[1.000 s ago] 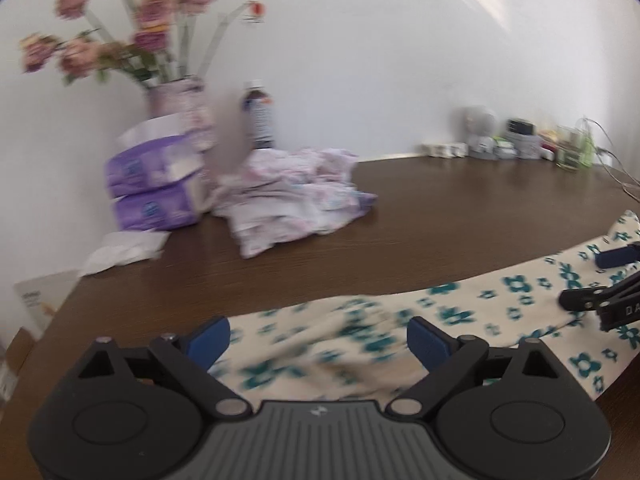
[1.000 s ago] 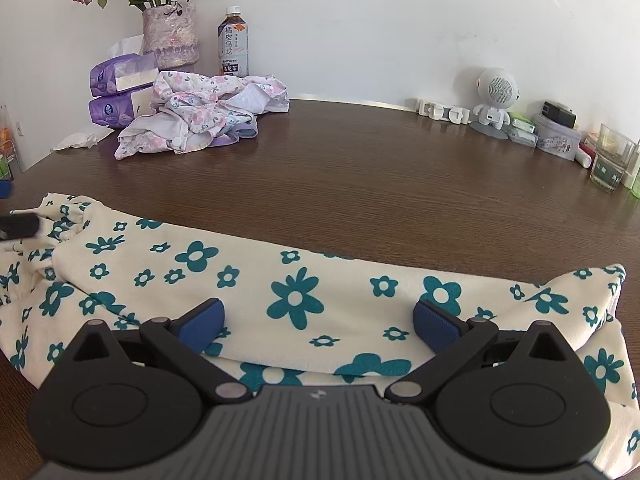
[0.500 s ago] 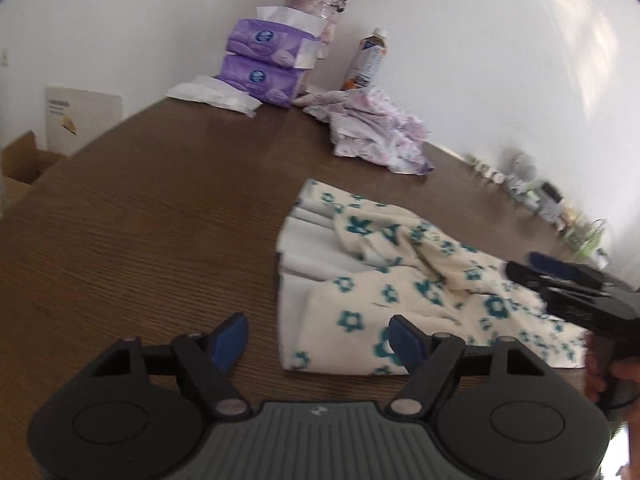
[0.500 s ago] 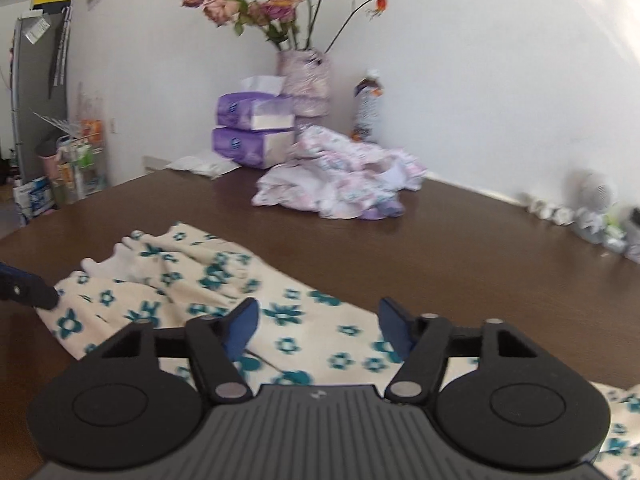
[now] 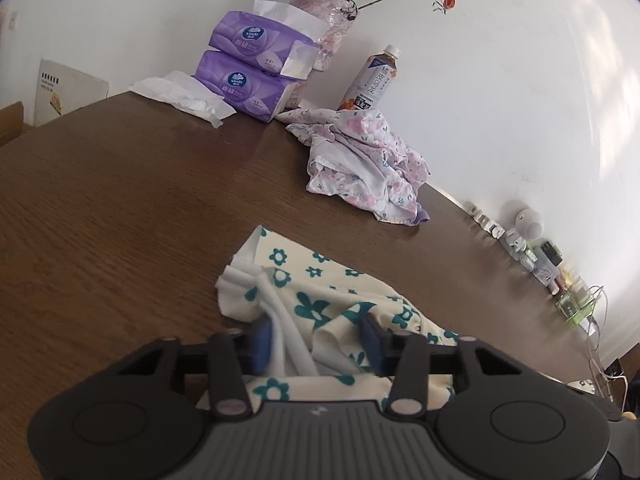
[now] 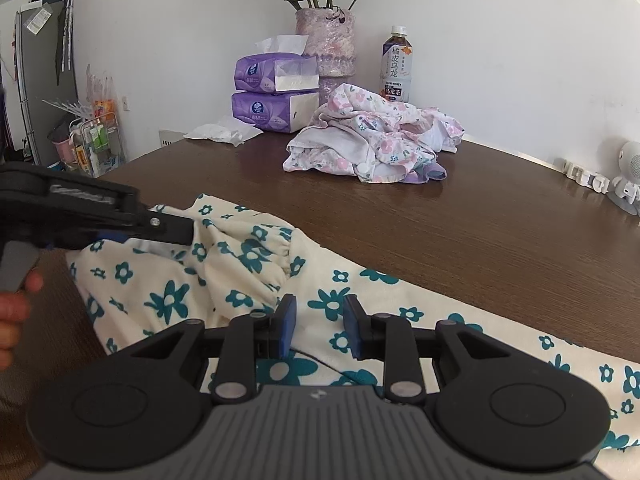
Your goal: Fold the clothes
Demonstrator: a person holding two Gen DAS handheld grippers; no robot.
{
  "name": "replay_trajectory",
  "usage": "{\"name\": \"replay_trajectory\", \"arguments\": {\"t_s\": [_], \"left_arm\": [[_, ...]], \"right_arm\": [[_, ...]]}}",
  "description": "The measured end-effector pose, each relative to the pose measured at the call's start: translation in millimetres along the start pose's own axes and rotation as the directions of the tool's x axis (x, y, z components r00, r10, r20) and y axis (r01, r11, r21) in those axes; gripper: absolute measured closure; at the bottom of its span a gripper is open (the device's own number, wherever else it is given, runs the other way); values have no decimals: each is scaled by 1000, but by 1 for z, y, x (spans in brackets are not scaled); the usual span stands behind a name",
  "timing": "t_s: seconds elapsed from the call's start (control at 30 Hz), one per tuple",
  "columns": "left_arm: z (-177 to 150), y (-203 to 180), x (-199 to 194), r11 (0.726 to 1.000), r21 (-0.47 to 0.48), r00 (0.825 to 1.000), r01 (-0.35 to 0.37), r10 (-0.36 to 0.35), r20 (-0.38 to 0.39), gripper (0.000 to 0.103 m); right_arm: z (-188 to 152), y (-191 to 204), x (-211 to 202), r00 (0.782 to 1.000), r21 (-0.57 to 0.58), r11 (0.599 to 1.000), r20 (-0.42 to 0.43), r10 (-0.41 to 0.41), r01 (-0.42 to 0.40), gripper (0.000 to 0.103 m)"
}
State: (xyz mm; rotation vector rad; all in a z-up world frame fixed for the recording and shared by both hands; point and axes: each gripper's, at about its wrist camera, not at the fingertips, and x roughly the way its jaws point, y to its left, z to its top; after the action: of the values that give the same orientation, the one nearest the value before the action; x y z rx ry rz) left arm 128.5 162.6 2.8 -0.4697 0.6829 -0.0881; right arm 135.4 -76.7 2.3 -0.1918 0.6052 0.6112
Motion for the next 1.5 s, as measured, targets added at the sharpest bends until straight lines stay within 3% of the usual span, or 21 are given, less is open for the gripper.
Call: {"name": "replay_trajectory", "arguments": {"t_s": [0.03,0.07,0.23,0.33,0.37,0.43,0.47,0.6,0.73,0.8,0.9,1.03,1.13,1.2,1.27,1.3,1.33,1.4,1.5], "left_arm": [[-1,-2,2,1000,13,1000,-10,10,0,87],[-2,-2,2,1000,21,1000,-9,9,7,91],[-6,-22,-12,984,172,995,-48,32,92,95],[-9,-48,-20,938,329,986,-105,55,158,95],[-12,-59,-22,909,394,980,-135,64,188,95],[-19,-81,-26,836,513,967,-195,77,243,95],[-24,-93,-26,783,578,960,-229,82,268,95],[-54,-140,-22,531,785,939,-319,67,336,95],[-88,-182,-11,305,892,938,-334,10,347,95],[-105,-199,-1,218,925,947,-310,-12,320,95],[-130,-217,20,116,953,959,-280,-9,282,95],[-153,-227,47,47,969,970,-241,37,240,95],[-164,-228,59,36,976,976,-213,64,210,90],[-166,-230,62,55,975,976,-213,63,210,86],[-162,-234,58,98,976,980,-196,47,192,76],[-160,-235,56,119,975,982,-186,39,183,65],[-155,-237,53,156,972,985,-173,26,171,53],[-144,-238,43,238,962,991,-130,-6,136,40],[-126,-235,16,355,933,993,-54,-76,86,40]], "right_arm": [[0,-1,-4,1000,3,1000,8,4,-4,76],[0,-2,-11,1000,5,1000,20,5,-5,76],[-5,-18,-65,989,15,995,107,-104,103,56],[-17,-42,-81,982,66,984,75,-173,168,55],[-22,-51,-83,980,94,979,62,-187,181,55],[-35,-69,-84,975,162,964,29,-219,212,55],[-39,-74,-86,974,180,960,27,-225,216,55],[-55,-91,-94,970,243,943,28,-241,227,55],[-71,-108,-102,966,306,922,28,-257,236,55],[-76,-113,-105,966,322,918,37,-257,232,55],[-82,-119,-111,964,337,913,44,-261,232,55],[-90,-128,-120,960,357,902,47,-278,243,54],[-96,-135,-125,956,373,892,43,-290,254,54],[-99,-138,-127,955,380,888,41,-294,258,53],[-100,-139,-126,955,383,887,38,-295,259,53],[-100,-139,-126,955,384,886,37,-295,259,53],[-101,-139,-126,955,385,885,36,-296,260,53],[-101,-139,-125,954,386,885,34,-296,261,51],[-100,-137,-123,954,382,886,31,-297,263,51]]}}
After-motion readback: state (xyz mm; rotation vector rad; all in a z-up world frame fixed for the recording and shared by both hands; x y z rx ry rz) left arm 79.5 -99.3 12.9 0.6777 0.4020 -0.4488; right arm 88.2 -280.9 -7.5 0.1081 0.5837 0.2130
